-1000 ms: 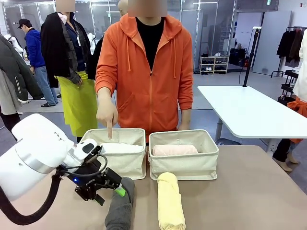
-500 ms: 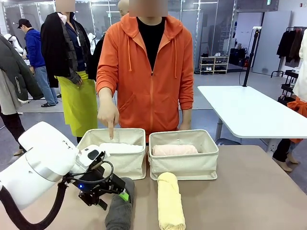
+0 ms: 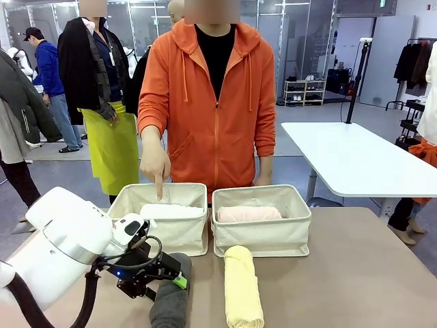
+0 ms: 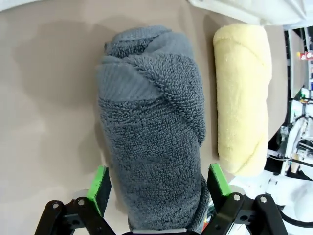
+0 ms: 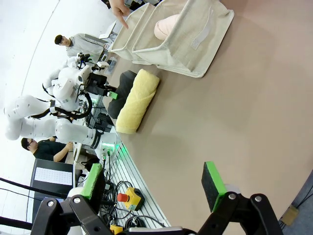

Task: Divide the towels into two baskets.
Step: Pick up one hotel-folded towel from the bottom of the table and place it in the Fabric basket indicated by the person.

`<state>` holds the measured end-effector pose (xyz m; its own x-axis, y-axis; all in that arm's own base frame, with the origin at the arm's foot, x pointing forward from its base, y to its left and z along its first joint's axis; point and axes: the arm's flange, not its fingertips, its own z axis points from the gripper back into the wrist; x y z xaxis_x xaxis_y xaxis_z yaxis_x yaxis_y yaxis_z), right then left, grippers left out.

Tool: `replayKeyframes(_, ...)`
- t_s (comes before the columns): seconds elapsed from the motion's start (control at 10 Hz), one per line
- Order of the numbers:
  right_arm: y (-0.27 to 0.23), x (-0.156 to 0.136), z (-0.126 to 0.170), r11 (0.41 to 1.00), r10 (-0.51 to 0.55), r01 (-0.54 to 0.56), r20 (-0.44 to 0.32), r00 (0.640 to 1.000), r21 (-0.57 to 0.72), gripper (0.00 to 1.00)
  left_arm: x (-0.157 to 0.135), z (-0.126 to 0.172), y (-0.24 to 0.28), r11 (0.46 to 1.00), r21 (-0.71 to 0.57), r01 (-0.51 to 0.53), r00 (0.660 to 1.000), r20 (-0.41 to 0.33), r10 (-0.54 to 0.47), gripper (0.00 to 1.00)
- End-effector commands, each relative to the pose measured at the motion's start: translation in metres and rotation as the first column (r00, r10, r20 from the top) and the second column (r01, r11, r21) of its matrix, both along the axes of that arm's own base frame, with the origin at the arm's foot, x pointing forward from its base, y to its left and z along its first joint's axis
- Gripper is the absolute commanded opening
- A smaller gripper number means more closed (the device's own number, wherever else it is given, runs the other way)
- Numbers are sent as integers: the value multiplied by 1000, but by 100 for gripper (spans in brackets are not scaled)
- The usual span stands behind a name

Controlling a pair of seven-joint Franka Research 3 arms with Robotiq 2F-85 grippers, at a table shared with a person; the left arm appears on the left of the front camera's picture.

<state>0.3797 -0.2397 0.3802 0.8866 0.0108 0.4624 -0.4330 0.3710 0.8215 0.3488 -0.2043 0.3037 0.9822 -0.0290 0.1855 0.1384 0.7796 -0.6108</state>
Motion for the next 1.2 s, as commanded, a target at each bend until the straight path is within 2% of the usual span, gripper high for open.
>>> replayKeyframes(0.0,1,-1,4,1000,-1,1,7,1000,7,100,-45,-17,20,1000,-15,-13,999,39,13,94)
replayKeyframes(0.5,1,-1,4,1000,-1,1,7,1000,7,100,-46,-13,19,998,-60,-6,998,54,9,46)
replayKeyframes(0.8,1,-1,4,1000,-1,1,7,1000,7,100,-45,14,25,997,-77,11,996,89,-4,19)
replayKeyframes(1.0,1,-1,4,1000,-1,1,7,1000,7,100,-49,55,34,994,-61,93,984,161,-82,19)
replayKeyframes(1.1,1,-1,4,1000,-1,1,7,1000,7,100,-49,81,44,988,-15,155,961,233,-148,19)
